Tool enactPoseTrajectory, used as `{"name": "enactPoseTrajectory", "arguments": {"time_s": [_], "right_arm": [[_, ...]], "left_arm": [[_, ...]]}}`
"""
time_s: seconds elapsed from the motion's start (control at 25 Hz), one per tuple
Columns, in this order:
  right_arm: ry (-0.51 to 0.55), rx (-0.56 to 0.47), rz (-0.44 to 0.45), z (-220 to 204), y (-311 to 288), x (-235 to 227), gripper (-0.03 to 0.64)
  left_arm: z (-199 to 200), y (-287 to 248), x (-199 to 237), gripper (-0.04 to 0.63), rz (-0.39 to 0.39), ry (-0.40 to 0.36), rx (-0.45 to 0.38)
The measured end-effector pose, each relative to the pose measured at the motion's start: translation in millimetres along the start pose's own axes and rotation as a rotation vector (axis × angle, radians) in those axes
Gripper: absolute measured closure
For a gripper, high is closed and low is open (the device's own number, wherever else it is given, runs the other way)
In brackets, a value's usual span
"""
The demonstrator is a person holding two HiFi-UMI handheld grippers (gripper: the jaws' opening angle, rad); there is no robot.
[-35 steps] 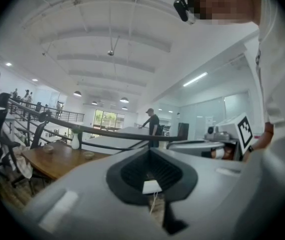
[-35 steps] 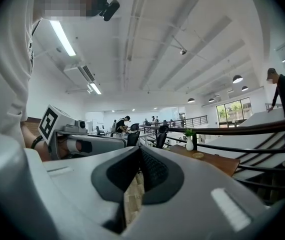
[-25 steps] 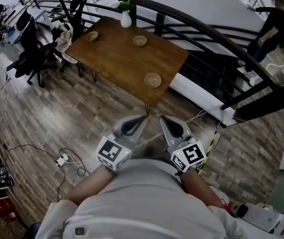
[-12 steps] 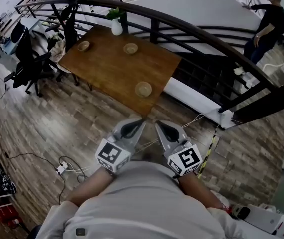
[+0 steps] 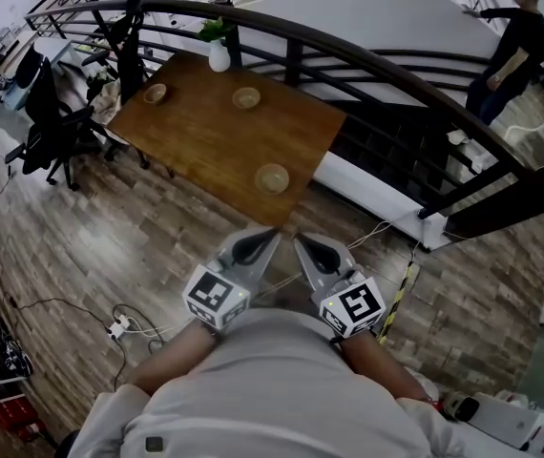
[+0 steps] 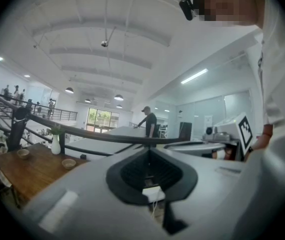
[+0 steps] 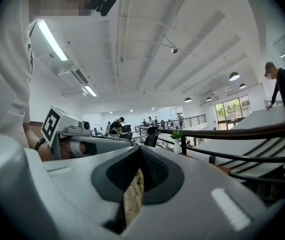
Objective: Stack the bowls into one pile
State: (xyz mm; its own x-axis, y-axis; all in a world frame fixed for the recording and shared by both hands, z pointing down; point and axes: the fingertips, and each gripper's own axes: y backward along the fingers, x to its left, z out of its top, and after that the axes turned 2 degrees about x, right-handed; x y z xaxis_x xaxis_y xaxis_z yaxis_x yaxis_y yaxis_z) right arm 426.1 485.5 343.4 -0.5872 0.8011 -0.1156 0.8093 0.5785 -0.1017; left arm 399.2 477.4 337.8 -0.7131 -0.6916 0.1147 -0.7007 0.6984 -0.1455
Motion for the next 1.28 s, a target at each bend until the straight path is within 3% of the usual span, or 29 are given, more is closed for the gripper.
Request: {"name": "enactPoseTrajectory", "arguments": {"time_s": [0.48, 1.28], "right_arm": [[0.003, 0.011, -0.035, 11.0, -62.7, -18.0, 0.611], [-0.014, -0.008, -0.229, 54.0, -259.7, -30.4, 0.611]], "left_arm": [[14.1, -7.2, 67.2, 0.591, -0.033, 0.014, -0.015], [59.4, 8.8, 268.3, 0.591, -0.227, -0.033, -0.019]]}}
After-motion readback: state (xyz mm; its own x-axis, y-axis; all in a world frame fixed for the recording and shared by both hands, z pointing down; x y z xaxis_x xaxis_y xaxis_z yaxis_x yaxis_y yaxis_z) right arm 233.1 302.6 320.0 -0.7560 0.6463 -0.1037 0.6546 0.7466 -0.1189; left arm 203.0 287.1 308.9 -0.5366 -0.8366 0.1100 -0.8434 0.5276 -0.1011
